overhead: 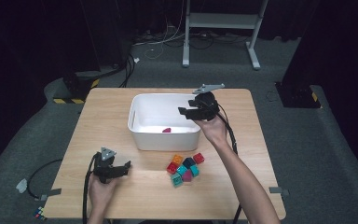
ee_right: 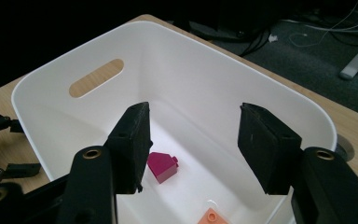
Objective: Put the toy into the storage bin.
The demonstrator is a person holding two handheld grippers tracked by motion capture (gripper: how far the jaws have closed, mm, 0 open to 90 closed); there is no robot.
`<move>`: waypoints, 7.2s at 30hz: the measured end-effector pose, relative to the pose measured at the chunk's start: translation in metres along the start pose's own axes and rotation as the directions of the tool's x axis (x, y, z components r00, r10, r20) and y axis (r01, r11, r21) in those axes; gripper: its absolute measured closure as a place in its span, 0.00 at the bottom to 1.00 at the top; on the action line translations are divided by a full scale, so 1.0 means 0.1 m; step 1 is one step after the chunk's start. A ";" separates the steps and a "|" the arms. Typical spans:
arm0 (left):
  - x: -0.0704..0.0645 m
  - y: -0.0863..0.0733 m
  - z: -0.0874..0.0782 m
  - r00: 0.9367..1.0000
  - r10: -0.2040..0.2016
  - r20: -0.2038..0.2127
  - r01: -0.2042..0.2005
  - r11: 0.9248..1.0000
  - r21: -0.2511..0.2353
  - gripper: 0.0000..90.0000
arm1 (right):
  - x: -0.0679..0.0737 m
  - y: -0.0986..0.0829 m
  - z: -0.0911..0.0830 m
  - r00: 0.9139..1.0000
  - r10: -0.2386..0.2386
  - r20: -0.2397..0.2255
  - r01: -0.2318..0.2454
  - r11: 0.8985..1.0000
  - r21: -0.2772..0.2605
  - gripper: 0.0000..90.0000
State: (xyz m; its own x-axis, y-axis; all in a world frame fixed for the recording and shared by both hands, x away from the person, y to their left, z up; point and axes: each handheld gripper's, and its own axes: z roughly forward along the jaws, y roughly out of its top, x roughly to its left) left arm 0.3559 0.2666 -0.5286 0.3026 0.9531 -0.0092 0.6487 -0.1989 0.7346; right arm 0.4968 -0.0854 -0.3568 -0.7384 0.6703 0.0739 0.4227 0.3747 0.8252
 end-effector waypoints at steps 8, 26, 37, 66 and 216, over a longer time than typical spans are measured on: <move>0.00 0.00 0.00 1.000 0.001 0.000 -0.001 1.000 0.000 0.16 | -0.01 -0.09 -0.22 1.000 0.015 0.008 -0.014 0.998 -0.062 0.50; 0.00 0.00 0.00 1.000 0.003 0.000 -0.003 1.000 0.001 0.16 | 0.00 -0.35 -0.66 1.000 0.001 0.024 0.002 0.988 -0.158 0.46; 0.00 0.00 0.00 1.000 0.002 0.000 -0.002 1.000 0.001 0.16 | 0.01 -0.60 -0.82 0.998 0.036 0.045 -0.029 0.986 -0.162 0.45; 0.00 0.00 0.00 1.000 0.002 -0.001 -0.002 1.000 0.001 0.16 | 0.06 -1.42 -0.62 0.994 0.087 0.066 -0.082 0.993 -0.083 0.43; 0.00 0.00 0.00 1.000 0.012 0.011 -0.012 1.000 0.000 0.17 | 0.02 -0.96 -0.84 0.994 0.066 -0.086 -0.069 0.997 -0.035 0.66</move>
State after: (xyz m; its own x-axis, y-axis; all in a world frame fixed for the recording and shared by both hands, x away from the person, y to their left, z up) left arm 0.3556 0.2662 -0.5285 0.3182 0.9480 -0.0077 0.6449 -0.2105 0.7347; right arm 0.4105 -0.1738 -0.3891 -0.7516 0.6357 0.1758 0.4539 0.3052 0.8372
